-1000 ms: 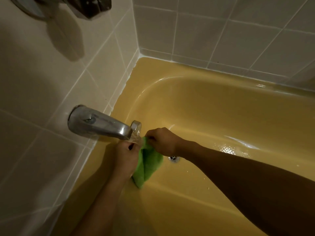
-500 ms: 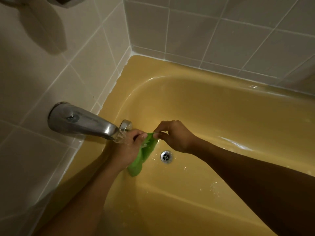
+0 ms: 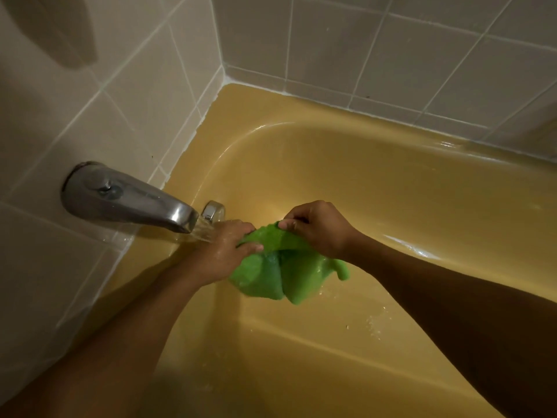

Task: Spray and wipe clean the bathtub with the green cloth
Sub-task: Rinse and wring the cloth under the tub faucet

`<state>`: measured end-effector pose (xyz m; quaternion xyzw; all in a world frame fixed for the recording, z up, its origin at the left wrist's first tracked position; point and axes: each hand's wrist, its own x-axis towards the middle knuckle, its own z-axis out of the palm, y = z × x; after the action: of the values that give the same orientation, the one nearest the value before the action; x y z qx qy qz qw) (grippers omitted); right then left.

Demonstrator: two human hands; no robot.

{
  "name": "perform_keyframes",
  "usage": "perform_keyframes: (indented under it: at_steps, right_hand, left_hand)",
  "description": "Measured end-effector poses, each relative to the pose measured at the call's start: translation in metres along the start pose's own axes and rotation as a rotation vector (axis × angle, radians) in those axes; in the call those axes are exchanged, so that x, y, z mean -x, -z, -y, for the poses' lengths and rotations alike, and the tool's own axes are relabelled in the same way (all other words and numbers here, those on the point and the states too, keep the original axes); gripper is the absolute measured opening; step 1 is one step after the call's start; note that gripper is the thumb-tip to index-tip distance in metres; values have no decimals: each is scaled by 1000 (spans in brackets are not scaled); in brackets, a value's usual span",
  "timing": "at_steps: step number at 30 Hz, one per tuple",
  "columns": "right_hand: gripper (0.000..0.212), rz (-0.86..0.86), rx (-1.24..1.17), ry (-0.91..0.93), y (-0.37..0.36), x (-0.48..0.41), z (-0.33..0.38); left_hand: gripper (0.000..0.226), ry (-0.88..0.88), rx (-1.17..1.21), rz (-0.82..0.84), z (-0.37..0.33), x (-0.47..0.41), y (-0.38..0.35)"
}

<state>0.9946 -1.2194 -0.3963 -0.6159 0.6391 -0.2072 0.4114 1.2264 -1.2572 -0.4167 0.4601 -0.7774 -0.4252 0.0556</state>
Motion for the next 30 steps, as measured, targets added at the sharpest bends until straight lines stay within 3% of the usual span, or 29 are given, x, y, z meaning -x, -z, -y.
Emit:
perform_keyframes:
  at_steps: [8, 12, 15, 18, 22, 25, 27, 30]
  right_hand:
    - [20, 125, 4, -47, 9, 15, -11]
    - [27, 217, 226, 34, 11, 19, -5]
    - [17, 181, 343, 92, 11, 13, -3]
    - [27, 101, 254, 18, 10, 10, -2]
    - [19, 22, 161, -15, 7, 7, -4]
    - [11, -10, 12, -58, 9, 10, -10]
    - [10, -32, -83, -105, 9, 14, -11]
    - [12, -106, -171, -147, 12, 18, -12]
  left_hand:
    - [8, -16, 11, -49, -8, -8, -2]
    - [15, 16, -60, -30, -6, -7, 1]
    - [28, 59, -85, -99, 1, -6, 5]
    - [32, 130, 18, -182, 8, -3, 9]
    - [6, 125, 257, -134, 19, 7, 9]
    - [21, 118, 187, -140, 24, 19, 5]
    - [8, 120, 148, -147, 27, 24, 0]
    - [29, 168, 148, -132, 23, 27, -7]
